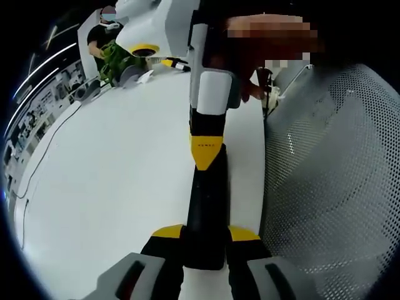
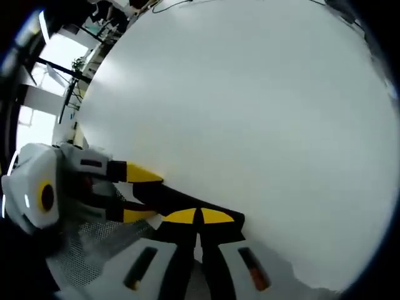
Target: Press the specified remote control buttons in sequence, fully releasing each button before pressing the next.
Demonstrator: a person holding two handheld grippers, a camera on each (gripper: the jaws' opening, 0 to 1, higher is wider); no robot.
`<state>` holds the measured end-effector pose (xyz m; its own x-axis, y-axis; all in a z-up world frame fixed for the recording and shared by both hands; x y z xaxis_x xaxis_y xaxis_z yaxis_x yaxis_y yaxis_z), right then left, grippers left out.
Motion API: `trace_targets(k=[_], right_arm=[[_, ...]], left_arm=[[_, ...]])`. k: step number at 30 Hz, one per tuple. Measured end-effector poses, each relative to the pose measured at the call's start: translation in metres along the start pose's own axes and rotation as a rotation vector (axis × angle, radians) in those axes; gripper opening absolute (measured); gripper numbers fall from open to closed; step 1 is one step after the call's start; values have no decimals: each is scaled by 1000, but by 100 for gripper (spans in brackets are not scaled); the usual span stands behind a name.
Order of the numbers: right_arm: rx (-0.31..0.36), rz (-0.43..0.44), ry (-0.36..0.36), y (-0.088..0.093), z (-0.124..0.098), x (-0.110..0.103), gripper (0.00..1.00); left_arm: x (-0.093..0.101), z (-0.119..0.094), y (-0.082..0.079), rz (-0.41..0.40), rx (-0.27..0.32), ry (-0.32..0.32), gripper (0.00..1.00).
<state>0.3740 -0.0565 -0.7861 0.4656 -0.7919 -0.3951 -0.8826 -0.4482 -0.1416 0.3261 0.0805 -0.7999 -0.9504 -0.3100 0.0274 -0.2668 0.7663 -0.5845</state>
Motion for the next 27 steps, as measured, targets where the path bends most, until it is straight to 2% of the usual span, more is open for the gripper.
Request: trace_targets(k=[12, 18, 27], right_arm=[[17, -15, 8, 1, 1, 0, 0], [29, -70, 17, 2, 2, -2, 0], [28, -17, 3, 1, 1, 0, 0]], left_arm=[[-1, 0, -1, -3, 4, -3, 25], [-1, 1, -1, -7, 6, -4, 25], [-1, 1, -1, -12, 14, -7, 25]])
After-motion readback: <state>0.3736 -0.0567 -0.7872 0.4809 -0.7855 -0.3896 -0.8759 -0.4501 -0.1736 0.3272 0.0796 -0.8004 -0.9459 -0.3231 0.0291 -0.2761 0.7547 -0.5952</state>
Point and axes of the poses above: the point that each gripper's makers call its tool centre point, and the gripper's own axes: z roughly forward along the fingers, x roughly to its right, y roughly out of its underside, the point moved 9 cm from there along -z, roughly backward along the fingers, and after that the axes turned 1 degree about y, right-handed, at the moved point
